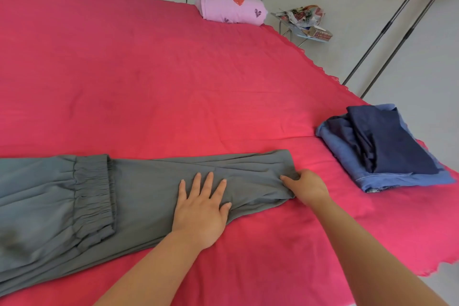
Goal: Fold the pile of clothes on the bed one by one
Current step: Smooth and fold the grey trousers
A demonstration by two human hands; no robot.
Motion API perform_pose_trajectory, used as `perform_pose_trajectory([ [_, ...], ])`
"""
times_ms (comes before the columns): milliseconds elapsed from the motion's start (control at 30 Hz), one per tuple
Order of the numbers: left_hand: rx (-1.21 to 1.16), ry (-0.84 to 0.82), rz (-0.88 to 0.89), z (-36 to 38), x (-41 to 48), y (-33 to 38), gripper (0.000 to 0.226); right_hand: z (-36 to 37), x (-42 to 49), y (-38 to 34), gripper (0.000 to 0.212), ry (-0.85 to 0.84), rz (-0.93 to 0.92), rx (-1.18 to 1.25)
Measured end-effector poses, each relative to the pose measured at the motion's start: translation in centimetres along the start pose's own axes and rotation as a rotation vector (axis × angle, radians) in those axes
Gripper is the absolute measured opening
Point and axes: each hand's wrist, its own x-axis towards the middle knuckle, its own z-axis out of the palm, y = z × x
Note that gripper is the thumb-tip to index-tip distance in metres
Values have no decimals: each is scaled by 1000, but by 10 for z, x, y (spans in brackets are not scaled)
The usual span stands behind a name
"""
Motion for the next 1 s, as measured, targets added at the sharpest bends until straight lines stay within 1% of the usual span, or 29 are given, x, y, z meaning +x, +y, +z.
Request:
perform_pose_trajectory([
  [100, -30, -31, 5, -1, 1, -5, 58, -4, 1, -8, 31, -66, 68, 161],
  [133, -63, -52, 16, -5, 2, -7, 59, -6, 0, -12, 27, -64, 76, 245],
  [200, -209, -61, 25, -17, 0, -11, 59, -11, -4, -27, 16, 5, 62, 358],
  [267, -441, 31, 2, -30, -5, -19, 55, -21, -21, -54, 18, 71, -16, 331],
  [333, -642, 180, -51, -42, -12, -31, 49, -32, -46, -89, 15, 131, -153, 234],
  [367, -736, 229, -96, -48, -16, -39, 47, -34, -60, -108, 12, 148, -213, 224],
  [433, -940, 280, -205, -59, -24, -58, 43, -23, -86, -144, 15, 158, -315, 225],
  [500, -1045, 351, -293, -67, -31, -81, 40, 7, -109, -172, 23, 135, -407, 253],
  [533, -1048, 393, -325, -70, -36, -93, 39, 26, -121, -183, 26, 106, -461, 235],
  [600, -1015, 455, -367, -72, -46, -118, 39, 66, -145, -196, 30, 28, -566, 119],
  [667, -958, 468, -375, -72, -57, -138, 40, 102, -164, -196, 32, -40, -640, 9],
  [733, -855, 443, -321, -70, -66, -150, 41, 123, -180, -190, 39, -62, -731, -78],
  [800, -693, 406, -189, -67, -74, -152, 43, 130, -188, -183, 50, 10, -783, -99],
  [833, -622, 385, -109, -65, -75, -151, 44, 130, -190, -180, 48, 45, -806, -110],
  [867, -565, 355, -34, -65, -75, -147, 43, 127, -190, -179, 39, 36, -831, -90],
  [900, -510, 315, 23, -64, -73, -144, 43, 120, -190, -179, 26, 20, -846, -61],
  [933, -442, 266, 57, -63, -69, -141, 43, 113, -189, -179, 15, 13, -845, -16],
  [1000, -240, 155, 54, -61, -60, -138, 43, 102, -179, -175, 19, 92, -800, 35],
])
